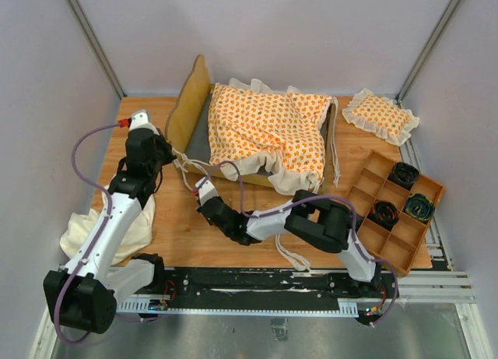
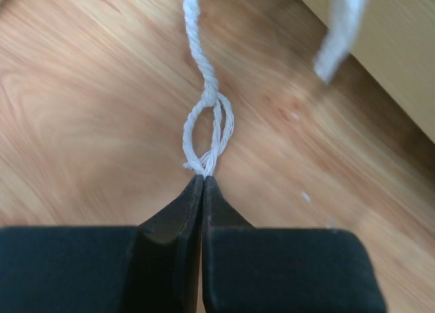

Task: Set up the pet bed
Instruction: Tie the ropes to the bed frame.

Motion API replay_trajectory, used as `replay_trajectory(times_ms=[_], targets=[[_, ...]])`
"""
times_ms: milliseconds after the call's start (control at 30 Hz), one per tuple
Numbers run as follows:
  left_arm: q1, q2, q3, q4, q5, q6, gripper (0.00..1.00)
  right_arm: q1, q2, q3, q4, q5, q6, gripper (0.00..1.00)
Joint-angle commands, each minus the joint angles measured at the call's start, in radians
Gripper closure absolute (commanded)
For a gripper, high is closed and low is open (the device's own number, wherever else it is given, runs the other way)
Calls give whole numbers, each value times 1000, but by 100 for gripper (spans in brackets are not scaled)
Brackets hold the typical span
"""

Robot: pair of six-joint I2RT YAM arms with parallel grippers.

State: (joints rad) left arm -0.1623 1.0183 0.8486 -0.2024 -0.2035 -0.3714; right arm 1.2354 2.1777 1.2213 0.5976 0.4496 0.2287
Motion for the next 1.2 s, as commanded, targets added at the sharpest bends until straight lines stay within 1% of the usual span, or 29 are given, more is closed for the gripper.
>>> replay_trajectory(times_ms=[0, 133, 233, 300, 400, 467, 533, 633, 700, 800, 833, 900, 967, 1000, 1067, 1100, 1167], targets=[[41, -36, -25, -42, -147, -39, 100, 6, -152, -158, -19, 70, -37, 100], [87, -62, -50, -77, -170, -51, 100, -16, -243, -262, -42, 70, 5, 100], [96, -77, -68, -108, -182, -68, 100, -32, -284, -320, -31, 54, 18, 100], [98, -86, -93, -145, -189, -144, 100, -38, -317, -335, -33, 54, 17, 100], [106, -117, -170, -197, -207, -306, 100, -54, -378, -360, -60, 88, 29, 100], [115, -139, -208, -206, -227, -359, 100, -74, -419, -383, -80, 93, 51, 100], [135, -149, -209, -234, -266, -391, 100, -94, -451, -413, -93, 83, 82, 100], [150, -141, -173, -233, -301, -366, 100, -105, -471, -451, -84, 72, 102, 100], [152, -115, -163, -237, -360, -367, 100, -104, -475, -468, -65, 62, 105, 100], [162, -80, -173, -276, -425, -431, 100, -107, -477, -471, -61, 60, 105, 100], [162, -78, -183, -278, -432, -450, 94, -109, -482, -473, -58, 58, 102, 100], [167, -85, -204, -272, -428, -478, 76, -111, -496, -474, -48, 49, 96, 100], [167, -93, -214, -255, -399, -477, 61, -112, -502, -472, -41, 35, 92, 100], [168, -100, -221, -235, -370, -463, 55, -112, -503, -470, -39, 26, 92, 100], [167, -122, -236, -194, -291, -445, 49, -113, -500, -460, -38, 14, 89, 100], [167, -133, -245, -169, -234, -436, 48, -113, -498, -455, -38, 9, 88, 100], [166, -159, -289, -62, -58, -365, 46, -114, -494, -446, -36, 6, 85, 100]])
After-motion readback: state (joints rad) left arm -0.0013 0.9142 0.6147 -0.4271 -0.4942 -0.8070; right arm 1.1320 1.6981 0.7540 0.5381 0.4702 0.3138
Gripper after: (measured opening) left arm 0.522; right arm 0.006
